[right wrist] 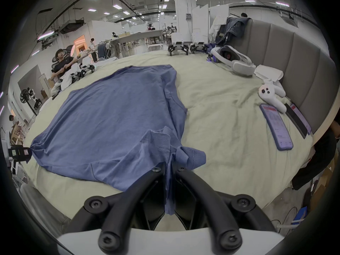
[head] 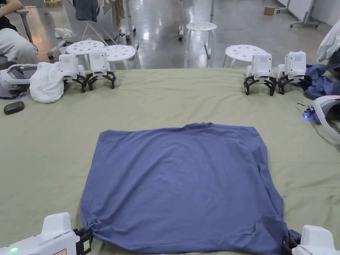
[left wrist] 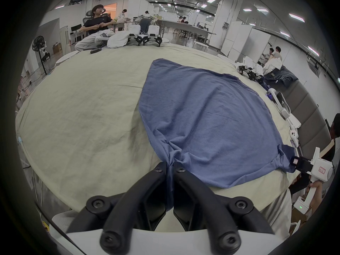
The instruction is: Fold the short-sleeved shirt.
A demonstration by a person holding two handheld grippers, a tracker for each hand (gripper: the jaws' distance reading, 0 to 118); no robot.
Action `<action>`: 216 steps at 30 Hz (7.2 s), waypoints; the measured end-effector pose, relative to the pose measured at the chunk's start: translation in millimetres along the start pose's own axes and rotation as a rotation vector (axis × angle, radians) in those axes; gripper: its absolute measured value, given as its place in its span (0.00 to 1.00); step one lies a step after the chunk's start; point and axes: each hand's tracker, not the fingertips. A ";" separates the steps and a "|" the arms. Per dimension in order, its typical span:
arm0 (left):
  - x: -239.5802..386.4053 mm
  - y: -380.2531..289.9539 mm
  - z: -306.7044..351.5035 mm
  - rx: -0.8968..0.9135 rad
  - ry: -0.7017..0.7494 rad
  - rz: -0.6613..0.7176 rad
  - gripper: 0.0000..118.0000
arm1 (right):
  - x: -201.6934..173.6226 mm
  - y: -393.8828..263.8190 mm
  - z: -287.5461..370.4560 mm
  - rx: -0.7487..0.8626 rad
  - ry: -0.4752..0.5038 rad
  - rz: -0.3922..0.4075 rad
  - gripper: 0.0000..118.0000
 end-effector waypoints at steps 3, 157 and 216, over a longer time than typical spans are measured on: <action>-0.9 1.8 0.7 0.007 -0.002 0.013 0.01 | -2.6 9.3 9.1 0.040 0.003 0.021 0.06; -9.6 130.0 -145.9 -0.216 0.046 -0.053 0.06 | -42.0 93.5 -22.1 0.419 -0.050 0.061 0.04; -17.9 125.7 -53.5 -0.080 -0.064 -0.039 0.02 | 15.5 97.8 -35.7 0.004 0.116 -0.001 0.07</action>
